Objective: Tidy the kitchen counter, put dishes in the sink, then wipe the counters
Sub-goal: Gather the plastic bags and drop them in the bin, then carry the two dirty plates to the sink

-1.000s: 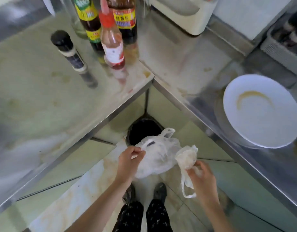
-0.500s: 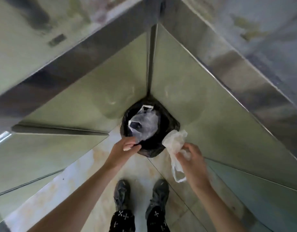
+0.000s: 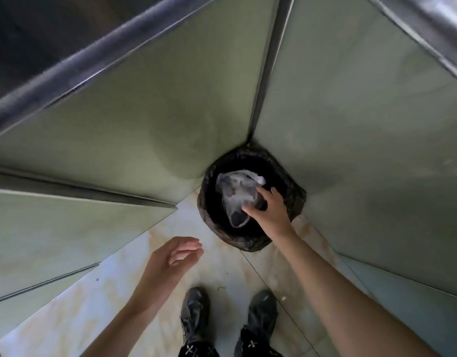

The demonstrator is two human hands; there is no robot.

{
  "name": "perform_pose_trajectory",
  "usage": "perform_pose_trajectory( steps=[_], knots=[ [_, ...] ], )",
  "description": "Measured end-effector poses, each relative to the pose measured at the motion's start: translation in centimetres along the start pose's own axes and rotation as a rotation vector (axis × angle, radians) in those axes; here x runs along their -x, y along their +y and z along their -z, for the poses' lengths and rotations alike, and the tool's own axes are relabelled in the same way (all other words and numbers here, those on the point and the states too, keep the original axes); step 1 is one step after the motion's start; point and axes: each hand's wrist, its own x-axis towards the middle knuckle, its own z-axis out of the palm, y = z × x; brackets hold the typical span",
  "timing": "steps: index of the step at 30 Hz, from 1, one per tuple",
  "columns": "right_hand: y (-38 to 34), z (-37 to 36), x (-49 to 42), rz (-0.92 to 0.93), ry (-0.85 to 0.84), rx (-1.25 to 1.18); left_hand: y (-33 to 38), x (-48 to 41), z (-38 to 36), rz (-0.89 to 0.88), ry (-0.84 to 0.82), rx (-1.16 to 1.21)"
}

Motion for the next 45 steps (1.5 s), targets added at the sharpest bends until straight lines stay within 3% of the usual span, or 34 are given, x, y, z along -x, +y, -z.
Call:
perform_pose_trajectory(
  steps=[6, 15, 22, 29, 35, 39, 45],
  knots=[
    [-1.3, 3.5, 7.0, -0.082, -0.063, -0.089, 4.1, 3.0, -0.1, -0.019, -0.015, 0.017],
    [-11.1, 12.8, 25.7, -0.035, 0.085, -0.126, 17.9, 16.3, 0.2, -0.070, -0.108, -0.019],
    [-14.6, 18.7, 38.3, -0.002, 0.083, -0.223, 24.2, 25.1, -1.4, -0.131, -0.174, -0.122],
    [-12.1, 26.8, 42.6, -0.117, 0.430, -0.410, 27.5, 27.8, -5.8, -0.165, -0.326, -0.153],
    [-12.4, 32.1, 41.7, -0.182, 0.698, -0.634, 34.4, 24.4, -11.6, -0.172, -0.482, -0.270],
    [-12.3, 34.1, 40.5, -0.270, 0.832, -0.743, 39.1, 22.2, -17.0, -0.075, -0.419, -0.163],
    [-11.5, 33.2, 41.0, -0.318, 0.988, -0.874, 40.3, 19.1, -20.3, -0.066, -0.359, -0.386]
  ],
)
